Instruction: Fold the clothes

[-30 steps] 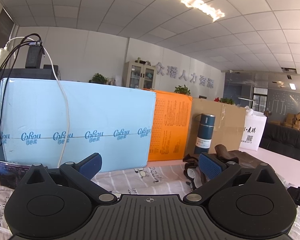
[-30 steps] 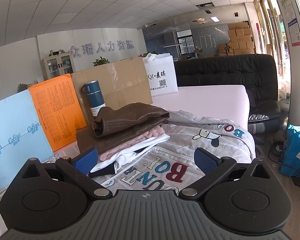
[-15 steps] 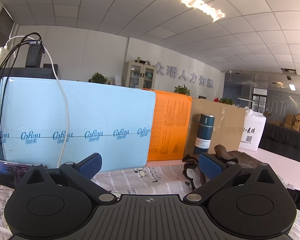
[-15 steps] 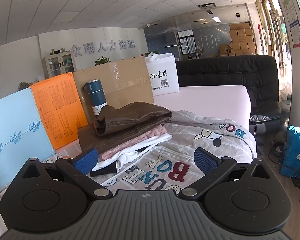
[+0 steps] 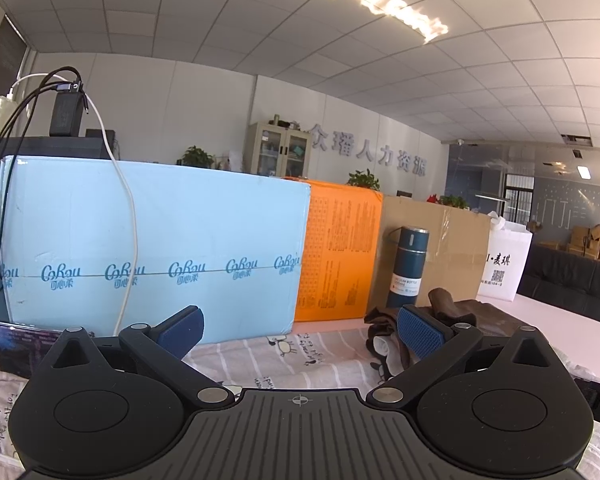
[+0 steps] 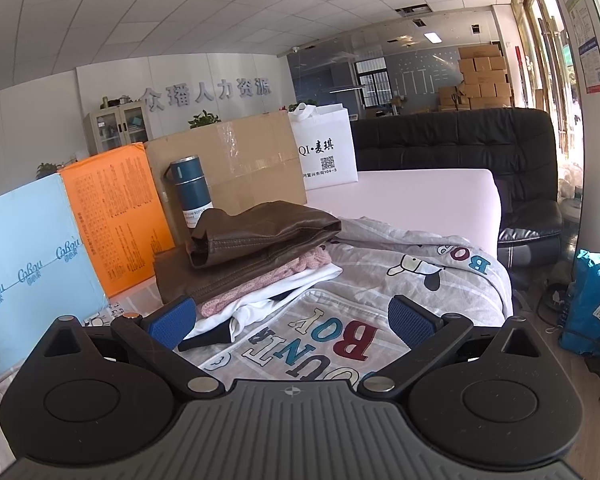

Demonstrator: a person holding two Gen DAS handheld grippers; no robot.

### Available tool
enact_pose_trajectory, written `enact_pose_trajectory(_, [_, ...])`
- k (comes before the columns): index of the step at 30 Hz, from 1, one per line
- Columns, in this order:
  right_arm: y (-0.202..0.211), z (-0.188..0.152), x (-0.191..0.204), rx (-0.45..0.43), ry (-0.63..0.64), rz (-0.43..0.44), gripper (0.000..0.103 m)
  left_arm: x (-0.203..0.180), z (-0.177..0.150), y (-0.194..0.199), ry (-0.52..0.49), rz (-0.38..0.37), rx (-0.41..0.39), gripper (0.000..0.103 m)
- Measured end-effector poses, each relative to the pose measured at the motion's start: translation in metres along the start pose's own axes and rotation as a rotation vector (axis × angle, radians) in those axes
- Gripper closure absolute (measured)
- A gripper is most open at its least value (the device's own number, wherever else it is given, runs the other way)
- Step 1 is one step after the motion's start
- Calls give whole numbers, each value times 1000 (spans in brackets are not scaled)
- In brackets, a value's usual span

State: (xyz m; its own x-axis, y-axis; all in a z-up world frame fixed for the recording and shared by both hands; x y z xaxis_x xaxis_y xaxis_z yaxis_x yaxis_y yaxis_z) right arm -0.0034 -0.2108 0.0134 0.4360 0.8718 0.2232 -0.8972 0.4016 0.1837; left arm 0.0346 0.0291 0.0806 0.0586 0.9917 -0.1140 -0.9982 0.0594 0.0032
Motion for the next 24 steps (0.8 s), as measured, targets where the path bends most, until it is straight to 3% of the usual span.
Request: enact_pose_trajectory(24, [0,-1,0,6,2,2,0,-1,-2,0,-3,-4,4,0])
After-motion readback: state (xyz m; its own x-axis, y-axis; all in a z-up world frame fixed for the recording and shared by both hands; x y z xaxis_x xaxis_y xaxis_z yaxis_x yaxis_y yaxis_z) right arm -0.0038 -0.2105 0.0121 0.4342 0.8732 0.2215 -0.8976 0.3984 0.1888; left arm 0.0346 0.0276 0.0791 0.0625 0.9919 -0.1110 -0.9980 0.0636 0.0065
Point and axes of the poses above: each gripper's, at about its wrist camera, not at the fingertips, and y roughly against the way its jaws point, x to its left, z to its top, the point moved 5 cm from there along -y, roughly the way its jaws point, and after that the axes turned 9 degrees about -x, right-handed, at the moved point
